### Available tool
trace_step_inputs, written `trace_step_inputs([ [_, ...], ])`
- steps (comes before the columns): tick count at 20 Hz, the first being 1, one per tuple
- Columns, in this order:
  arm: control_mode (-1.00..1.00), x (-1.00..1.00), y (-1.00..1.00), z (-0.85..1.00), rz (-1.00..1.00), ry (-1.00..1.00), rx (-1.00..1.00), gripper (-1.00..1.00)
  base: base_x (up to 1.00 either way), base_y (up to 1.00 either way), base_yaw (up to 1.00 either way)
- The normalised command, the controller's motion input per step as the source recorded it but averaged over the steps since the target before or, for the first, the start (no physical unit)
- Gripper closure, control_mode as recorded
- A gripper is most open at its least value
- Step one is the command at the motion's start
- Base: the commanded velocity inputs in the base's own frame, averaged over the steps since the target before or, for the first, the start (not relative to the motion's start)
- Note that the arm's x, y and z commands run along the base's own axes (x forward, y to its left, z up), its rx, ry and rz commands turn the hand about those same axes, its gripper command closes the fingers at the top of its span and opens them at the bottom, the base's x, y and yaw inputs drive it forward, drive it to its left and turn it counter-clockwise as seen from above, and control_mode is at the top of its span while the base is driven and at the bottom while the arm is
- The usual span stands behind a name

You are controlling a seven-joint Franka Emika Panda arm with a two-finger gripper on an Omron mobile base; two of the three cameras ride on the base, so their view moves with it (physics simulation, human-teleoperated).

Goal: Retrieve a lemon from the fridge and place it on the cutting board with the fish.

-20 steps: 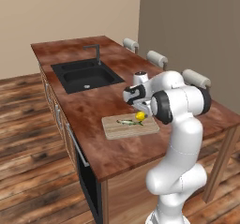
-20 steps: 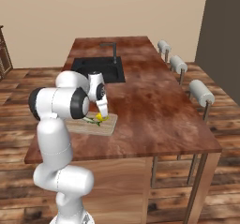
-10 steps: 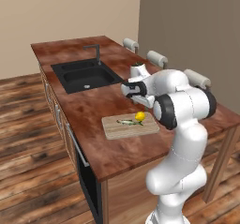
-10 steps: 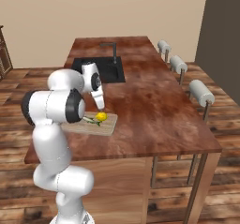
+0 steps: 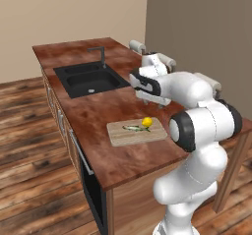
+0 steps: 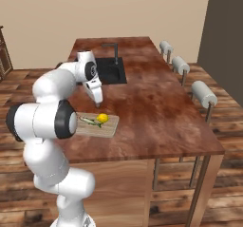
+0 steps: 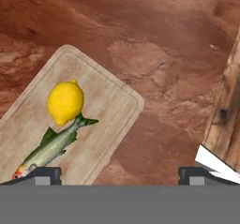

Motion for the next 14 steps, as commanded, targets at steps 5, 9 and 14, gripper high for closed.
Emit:
trace_step_inputs([
  [5, -1.0, -1.0, -0.03, 0.46, 0.34, 0.0, 0.0, -1.0, 0.0, 0.0, 0.0],
  [9, -1.0, -1.0, 0.0, 0.73, 0.39, 0.0, 0.01, -1.0, 0.0, 0.0, 0.0],
  [14, -1.0, -0.89, 0.0, 0.96, 0.37, 0.04, 0.07, -1.0, 0.0, 0.0, 0.0],
])
